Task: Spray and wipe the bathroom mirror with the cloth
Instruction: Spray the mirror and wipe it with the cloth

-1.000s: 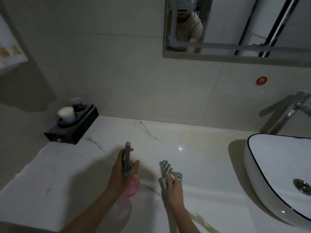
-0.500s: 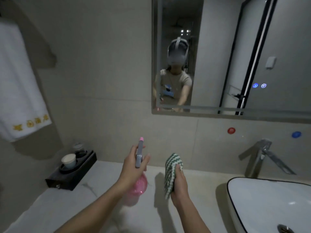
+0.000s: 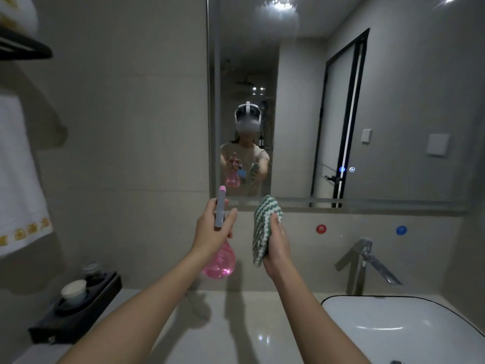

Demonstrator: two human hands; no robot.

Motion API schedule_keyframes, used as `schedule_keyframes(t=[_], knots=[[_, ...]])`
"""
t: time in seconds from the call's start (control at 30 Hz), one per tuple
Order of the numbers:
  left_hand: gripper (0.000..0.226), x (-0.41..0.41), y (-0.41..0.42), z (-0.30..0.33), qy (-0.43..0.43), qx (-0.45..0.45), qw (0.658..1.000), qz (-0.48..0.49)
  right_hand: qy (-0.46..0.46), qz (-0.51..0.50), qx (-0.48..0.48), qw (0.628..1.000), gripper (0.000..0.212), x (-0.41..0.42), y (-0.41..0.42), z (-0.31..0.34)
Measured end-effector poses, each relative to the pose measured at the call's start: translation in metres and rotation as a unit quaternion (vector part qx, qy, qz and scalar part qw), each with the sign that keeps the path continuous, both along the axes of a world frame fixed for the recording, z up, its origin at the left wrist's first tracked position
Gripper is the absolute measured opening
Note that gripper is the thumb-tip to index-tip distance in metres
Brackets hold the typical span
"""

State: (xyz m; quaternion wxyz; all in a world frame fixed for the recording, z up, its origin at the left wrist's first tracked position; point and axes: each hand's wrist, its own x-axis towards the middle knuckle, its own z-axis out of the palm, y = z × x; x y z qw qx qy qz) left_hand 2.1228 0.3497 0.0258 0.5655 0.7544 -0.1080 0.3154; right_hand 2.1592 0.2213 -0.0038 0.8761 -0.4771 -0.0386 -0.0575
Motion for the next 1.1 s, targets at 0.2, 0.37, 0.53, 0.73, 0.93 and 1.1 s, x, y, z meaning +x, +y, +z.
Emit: schedule_keyframes(t=[0.2, 0.37, 0.53, 0.73, 0.93, 1.1], knots=[[0.022, -0.005, -0.004, 0.007, -0.006, -0.019, 1.000, -0.012, -0.009, -0.007, -0.008, 1.000, 0.046, -0.004, -0.002, 0.014], [0.018, -0.010, -0.002, 0.001, -0.010, -0.039, 0.999, -0.005, -0.008, 0.009, -0.002, 1.000, 0.044, -0.015, 0.005, 0.018], [0.014, -0.011, 0.001, -0.004, -0.007, -0.058, 0.998, 0.003, -0.005, 0.022, -0.002, 1.000, 0.041, -0.024, 0.007, 0.017], [0.010, -0.008, 0.001, -0.013, -0.002, -0.085, 0.996, -0.001, -0.001, 0.025, 0.002, 1.000, 0.039, -0.022, 0.003, 0.011], [0.015, 0.006, 0.004, -0.030, 0.024, -0.087, 0.996, -0.001, 0.018, 0.015, 0.011, 1.000, 0.042, -0.007, 0.005, -0.003], [0.014, 0.034, 0.015, -0.037, 0.036, -0.094, 0.995, -0.017, 0.025, -0.013, 0.005, 1.000, 0.042, 0.019, 0.013, -0.010]])
